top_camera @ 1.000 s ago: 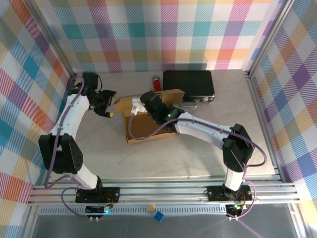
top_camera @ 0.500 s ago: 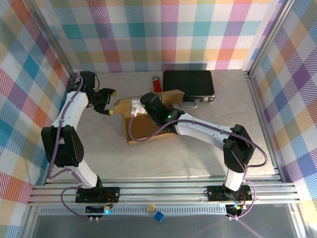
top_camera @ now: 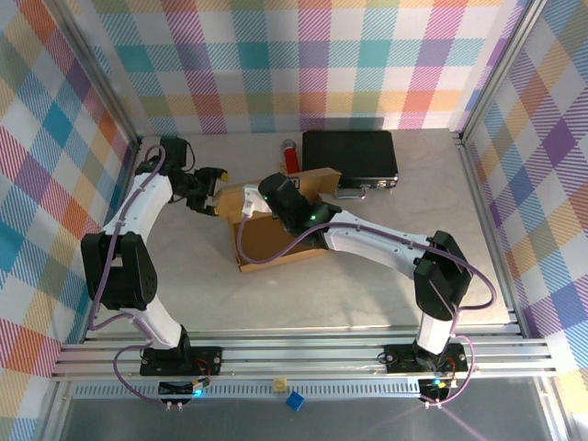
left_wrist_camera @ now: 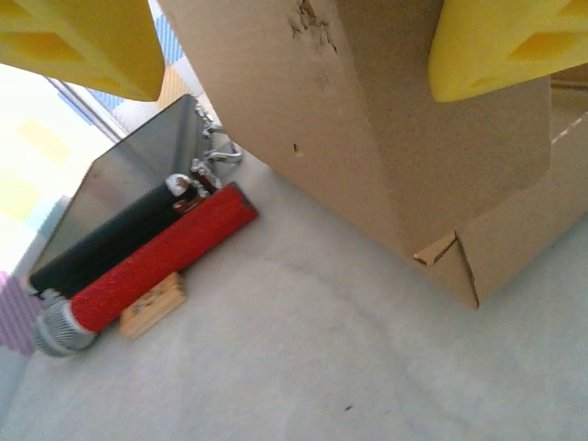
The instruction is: Fold the paper box
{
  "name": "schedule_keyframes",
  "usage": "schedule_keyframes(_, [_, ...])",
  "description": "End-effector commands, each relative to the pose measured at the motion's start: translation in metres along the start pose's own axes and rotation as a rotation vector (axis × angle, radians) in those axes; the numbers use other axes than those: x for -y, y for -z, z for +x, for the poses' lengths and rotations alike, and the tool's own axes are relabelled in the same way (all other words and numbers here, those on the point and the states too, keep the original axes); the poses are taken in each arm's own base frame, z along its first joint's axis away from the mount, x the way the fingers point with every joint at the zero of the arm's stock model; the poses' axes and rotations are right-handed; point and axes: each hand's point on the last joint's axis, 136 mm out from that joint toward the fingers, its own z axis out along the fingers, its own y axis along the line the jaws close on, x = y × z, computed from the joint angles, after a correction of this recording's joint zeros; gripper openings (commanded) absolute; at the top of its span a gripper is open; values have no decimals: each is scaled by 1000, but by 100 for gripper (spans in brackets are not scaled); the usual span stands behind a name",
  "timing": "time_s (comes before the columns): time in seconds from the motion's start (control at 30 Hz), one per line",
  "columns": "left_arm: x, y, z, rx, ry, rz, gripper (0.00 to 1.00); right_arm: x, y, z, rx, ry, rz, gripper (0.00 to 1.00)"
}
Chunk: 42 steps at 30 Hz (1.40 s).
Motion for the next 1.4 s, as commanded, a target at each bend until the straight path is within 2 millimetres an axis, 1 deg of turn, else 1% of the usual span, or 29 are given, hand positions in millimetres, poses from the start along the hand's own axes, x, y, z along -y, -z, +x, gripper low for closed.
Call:
schedule_keyframes(0.0, [-9,20,7,8,41,8,77,11,1,-7,5,-63,30,0])
schedule_keyframes(0.1, [-8,16,10,-18,83,38,77,10,1,-6,3,-70,26,0])
schedule_keyframes(0.2, [-1,8,14,-47,125,75,77,9,2,-6,0,-73,23,0])
schedule_keyframes(0.33, [9,6,22,-70,152,107,77,7,3,-8,2,-77,18,0])
schedule_keyframes(0.4, [10,4,26,-85,160,110,77,7,4,-10,3,-84,18,0])
schedule_keyframes(0.5, [9,0,29,-93,185,120,77,5,6,-13,9,-87,14,0])
schedule_keyframes(0.67, [18,-7,28,-104,200,148,75,-1,9,-17,20,-85,7,0])
schedule_keyframes(0.77, [20,-8,26,-102,199,147,68,-2,9,-17,18,-89,4,0])
schedule_keyframes(0.83, [19,-10,26,-102,202,145,60,-2,10,-17,18,-89,3,0])
schedule_keyframes(1.0, [17,-13,26,-110,206,146,46,-4,10,-17,19,-90,1,0])
schedule_keyframes(1.07, [17,-13,26,-110,206,146,43,-4,9,-17,19,-91,-1,0])
schedule_keyframes(1.17, [16,-16,27,-120,209,145,41,-6,10,-19,26,-90,-4,0])
schedule_keyframes(1.23, [15,-19,26,-126,212,146,39,-8,9,-18,26,-87,-9,0])
schedule_keyframes(1.37, [13,-24,25,-134,214,140,29,-11,9,-19,29,-88,-14,0])
